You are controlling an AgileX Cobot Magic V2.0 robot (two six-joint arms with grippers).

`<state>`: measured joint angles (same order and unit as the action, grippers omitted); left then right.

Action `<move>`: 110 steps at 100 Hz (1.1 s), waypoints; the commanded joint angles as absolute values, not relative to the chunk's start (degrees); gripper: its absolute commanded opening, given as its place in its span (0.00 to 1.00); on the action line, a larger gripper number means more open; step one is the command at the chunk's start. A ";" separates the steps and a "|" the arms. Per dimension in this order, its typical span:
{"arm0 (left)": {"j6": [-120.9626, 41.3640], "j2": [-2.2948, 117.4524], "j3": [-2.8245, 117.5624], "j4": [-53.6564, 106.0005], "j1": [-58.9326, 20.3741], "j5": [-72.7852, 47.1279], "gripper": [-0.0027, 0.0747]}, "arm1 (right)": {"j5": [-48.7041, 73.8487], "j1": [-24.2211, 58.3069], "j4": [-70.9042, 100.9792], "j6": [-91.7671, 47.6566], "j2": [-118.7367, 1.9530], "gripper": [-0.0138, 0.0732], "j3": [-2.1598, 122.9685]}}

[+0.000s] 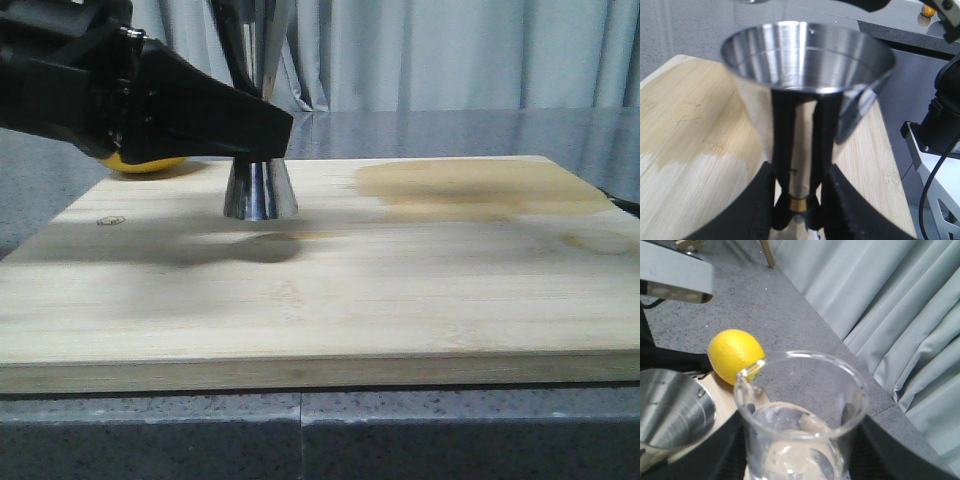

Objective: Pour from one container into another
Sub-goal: 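Carry the beaker with the right gripper toward the held jigger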

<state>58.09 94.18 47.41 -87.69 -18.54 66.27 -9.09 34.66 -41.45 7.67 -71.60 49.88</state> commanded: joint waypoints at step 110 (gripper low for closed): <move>58.79 91.59 48.99 -85.54 -19.05 78.05 0.17 | -11.04 34.66 -48.77 7.69 -70.17 0.46 54.79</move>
<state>58.30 94.18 47.41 -87.69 -18.54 66.27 -8.09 34.66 -48.40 7.67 -71.60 52.54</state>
